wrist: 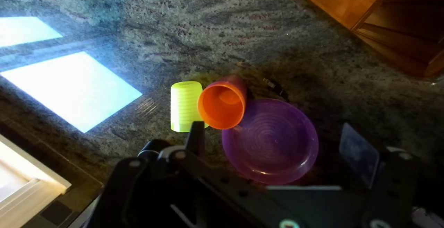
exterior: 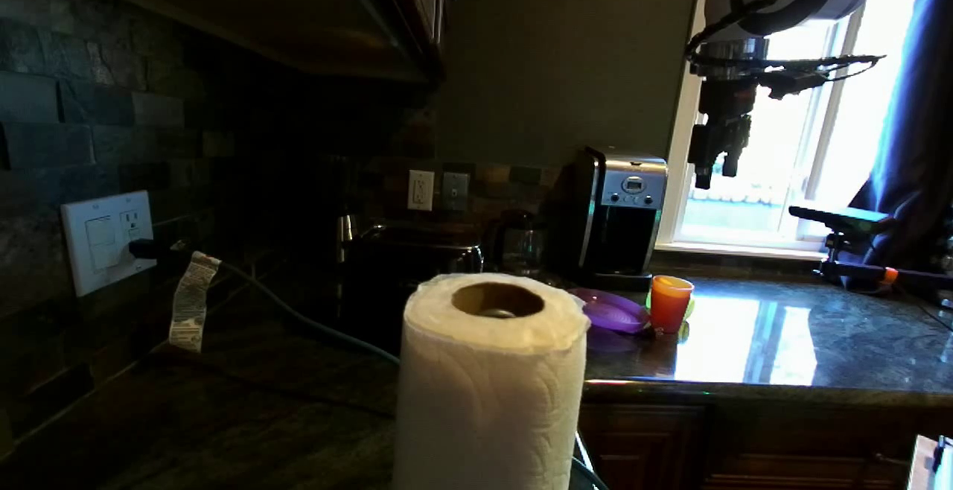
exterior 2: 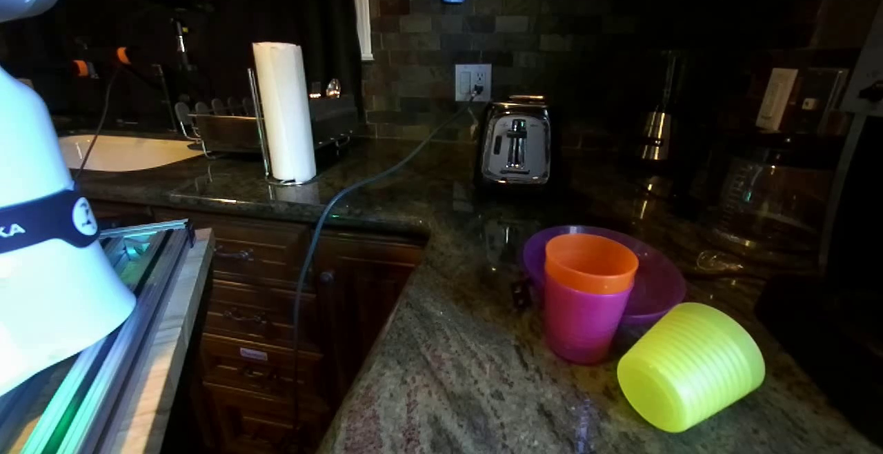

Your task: Push the toaster lever down

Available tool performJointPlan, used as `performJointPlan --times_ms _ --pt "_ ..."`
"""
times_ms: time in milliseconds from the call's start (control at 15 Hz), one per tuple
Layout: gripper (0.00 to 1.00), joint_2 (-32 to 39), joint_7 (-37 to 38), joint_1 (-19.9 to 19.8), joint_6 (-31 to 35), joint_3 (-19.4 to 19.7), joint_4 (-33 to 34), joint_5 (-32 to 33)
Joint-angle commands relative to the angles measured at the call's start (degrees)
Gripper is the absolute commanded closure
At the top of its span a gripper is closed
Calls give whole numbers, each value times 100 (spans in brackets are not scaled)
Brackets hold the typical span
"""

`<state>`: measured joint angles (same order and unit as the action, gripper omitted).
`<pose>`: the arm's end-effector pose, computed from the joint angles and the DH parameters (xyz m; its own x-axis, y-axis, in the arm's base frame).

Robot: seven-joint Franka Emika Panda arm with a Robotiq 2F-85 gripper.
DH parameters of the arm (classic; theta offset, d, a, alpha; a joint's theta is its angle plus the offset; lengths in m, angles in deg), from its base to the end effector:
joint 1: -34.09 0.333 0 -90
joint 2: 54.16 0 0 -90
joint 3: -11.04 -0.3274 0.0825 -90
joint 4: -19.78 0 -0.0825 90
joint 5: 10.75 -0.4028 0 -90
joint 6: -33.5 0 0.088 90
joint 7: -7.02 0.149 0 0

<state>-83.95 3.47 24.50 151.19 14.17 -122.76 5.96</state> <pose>0.3986 -0.1167 0.4401 0.9982 -0.0221 0.0560 -0.0351 -0.9694 0.2429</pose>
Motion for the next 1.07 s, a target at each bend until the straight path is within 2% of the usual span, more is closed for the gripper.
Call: performJointPlan --times_ms 0,733,1000 --pt "0 -1 29 75 -25 63 13 33" --pt "0 -1 29 75 -25 63 13 33" --pt "0 -8 -575 733 756 15 -53 -462"
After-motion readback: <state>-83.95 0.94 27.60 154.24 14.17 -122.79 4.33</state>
